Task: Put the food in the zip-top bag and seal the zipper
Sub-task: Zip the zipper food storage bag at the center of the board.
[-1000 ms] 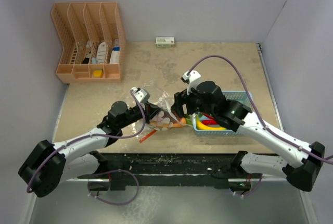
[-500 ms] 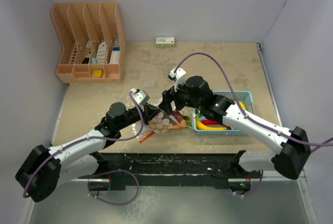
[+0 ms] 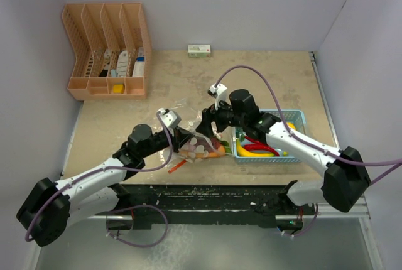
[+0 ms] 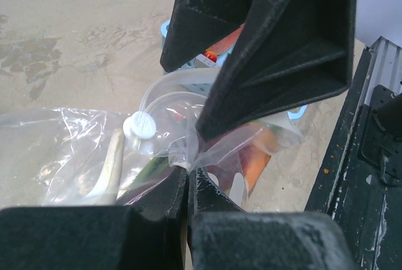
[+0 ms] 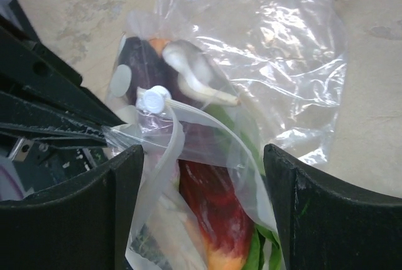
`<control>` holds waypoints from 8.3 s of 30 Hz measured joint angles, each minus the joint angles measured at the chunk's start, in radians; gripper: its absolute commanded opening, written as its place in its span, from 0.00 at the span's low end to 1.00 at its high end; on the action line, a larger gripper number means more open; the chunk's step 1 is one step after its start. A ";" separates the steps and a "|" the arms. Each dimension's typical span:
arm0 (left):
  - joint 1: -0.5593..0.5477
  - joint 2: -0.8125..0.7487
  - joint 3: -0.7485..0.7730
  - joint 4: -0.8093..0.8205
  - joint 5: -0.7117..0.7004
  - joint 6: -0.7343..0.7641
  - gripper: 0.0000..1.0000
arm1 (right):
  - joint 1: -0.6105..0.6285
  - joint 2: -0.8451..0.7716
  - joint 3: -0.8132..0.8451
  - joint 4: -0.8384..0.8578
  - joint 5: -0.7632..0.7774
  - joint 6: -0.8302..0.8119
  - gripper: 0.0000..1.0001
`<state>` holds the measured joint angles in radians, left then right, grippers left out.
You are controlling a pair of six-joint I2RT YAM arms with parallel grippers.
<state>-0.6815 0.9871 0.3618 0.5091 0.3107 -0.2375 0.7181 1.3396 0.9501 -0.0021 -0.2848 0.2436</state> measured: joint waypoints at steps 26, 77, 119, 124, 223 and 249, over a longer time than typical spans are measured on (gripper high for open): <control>-0.008 -0.094 0.132 -0.266 -0.085 0.000 0.87 | -0.005 -0.154 -0.020 -0.053 -0.219 -0.026 0.00; -0.007 -0.233 0.157 -0.130 0.229 -0.136 0.54 | -0.005 -0.247 0.092 -0.234 -0.546 -0.161 0.00; -0.006 -0.335 0.101 -0.259 0.233 0.034 0.00 | -0.005 -0.288 0.082 -0.245 -0.500 -0.156 0.55; -0.006 -0.282 0.164 -0.309 0.276 0.069 0.00 | -0.005 -0.266 0.084 -0.174 -0.542 -0.128 0.55; -0.016 -0.319 0.362 -0.473 -0.212 0.173 0.00 | 0.027 -0.352 -0.036 -0.121 -0.304 -0.002 0.00; -0.010 -0.327 0.383 -0.372 -0.683 0.285 0.00 | 0.028 -0.330 -0.051 -0.222 -0.100 0.063 1.00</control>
<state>-0.6910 0.6598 0.7448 0.1375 -0.3721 0.0471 0.7460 1.0096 0.8993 -0.2237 -0.3847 0.3065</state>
